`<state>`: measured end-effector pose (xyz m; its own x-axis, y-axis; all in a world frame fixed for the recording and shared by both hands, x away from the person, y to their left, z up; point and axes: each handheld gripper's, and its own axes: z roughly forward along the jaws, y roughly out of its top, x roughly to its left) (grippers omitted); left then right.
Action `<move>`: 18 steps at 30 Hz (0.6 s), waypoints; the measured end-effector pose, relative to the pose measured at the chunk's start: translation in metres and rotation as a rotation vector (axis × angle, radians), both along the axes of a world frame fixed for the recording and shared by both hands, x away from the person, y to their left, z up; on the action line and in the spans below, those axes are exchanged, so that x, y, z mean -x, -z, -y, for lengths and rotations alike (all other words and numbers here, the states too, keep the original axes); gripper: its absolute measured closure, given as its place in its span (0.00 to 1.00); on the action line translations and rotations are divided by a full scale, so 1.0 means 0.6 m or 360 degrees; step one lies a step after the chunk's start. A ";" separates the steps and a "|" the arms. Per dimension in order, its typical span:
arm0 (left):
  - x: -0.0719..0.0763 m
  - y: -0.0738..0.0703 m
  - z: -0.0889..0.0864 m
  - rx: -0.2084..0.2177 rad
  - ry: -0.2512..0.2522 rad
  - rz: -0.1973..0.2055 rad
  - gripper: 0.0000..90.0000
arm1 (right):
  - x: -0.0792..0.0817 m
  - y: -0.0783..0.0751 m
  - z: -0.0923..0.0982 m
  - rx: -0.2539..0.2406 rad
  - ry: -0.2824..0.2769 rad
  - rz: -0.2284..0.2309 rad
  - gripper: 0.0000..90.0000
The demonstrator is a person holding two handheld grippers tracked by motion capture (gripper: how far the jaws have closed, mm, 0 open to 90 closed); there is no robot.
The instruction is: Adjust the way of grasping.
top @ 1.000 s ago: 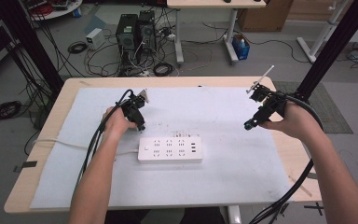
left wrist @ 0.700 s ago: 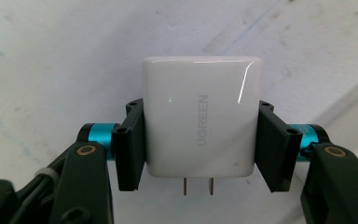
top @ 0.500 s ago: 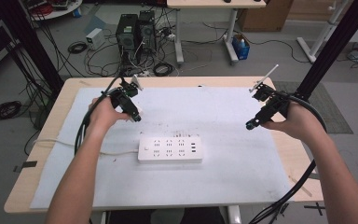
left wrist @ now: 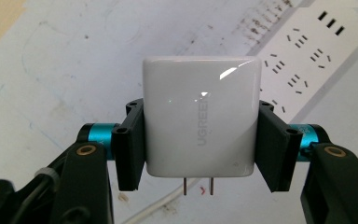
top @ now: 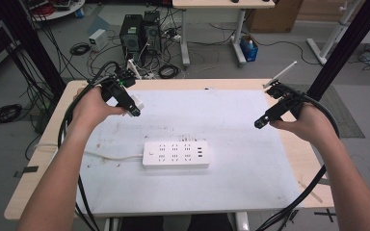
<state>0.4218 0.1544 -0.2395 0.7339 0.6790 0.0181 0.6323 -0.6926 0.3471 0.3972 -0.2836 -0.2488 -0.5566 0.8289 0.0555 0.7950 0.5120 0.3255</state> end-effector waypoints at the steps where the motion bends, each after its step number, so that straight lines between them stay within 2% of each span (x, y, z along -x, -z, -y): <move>1: 0.002 0.000 0.003 0.0008 0.0034 0.0012 0.47 | 0.001 -0.005 0.002 -0.0018 0.0044 -0.0017 0.19; 7: 0.017 0.010 0.027 0.0131 0.0288 0.0065 0.47 | 0.002 -0.010 -0.002 -0.0101 0.0129 -0.0104 0.20; 8: 0.017 0.010 0.027 0.0131 0.0288 0.0065 0.47 | 0.002 -0.010 -0.002 -0.0101 0.0129 -0.0104 0.20; 9: 0.019 0.015 0.034 0.0198 0.0354 0.0063 0.47 | 0.002 -0.011 -0.003 -0.0111 0.0136 -0.0116 0.20; 10: 0.019 0.015 0.034 0.0198 0.0354 0.0063 0.47 | 0.002 -0.011 -0.003 -0.0111 0.0136 -0.0116 0.20; 11: 0.021 0.022 0.046 0.0286 0.0465 0.0077 0.47 | 0.003 -0.013 -0.006 -0.0143 0.0161 -0.0135 0.23; 12: 0.021 0.026 0.052 0.0318 0.0503 0.0081 0.47 | 0.005 -0.017 -0.008 -0.0220 0.0168 -0.0164 0.24; 14: 0.022 0.031 0.065 0.0369 0.0573 0.0093 0.47 | 0.006 -0.019 -0.012 -0.0284 0.0173 -0.0196 0.27; 17: 0.023 0.038 0.085 0.0455 0.0667 0.0132 0.47 | 0.006 -0.020 -0.019 -0.0348 0.0180 -0.0224 0.27; 18: 0.023 0.041 0.091 0.0477 0.0692 0.0146 0.47 | 0.006 -0.020 -0.021 -0.0394 0.0178 -0.0244 0.27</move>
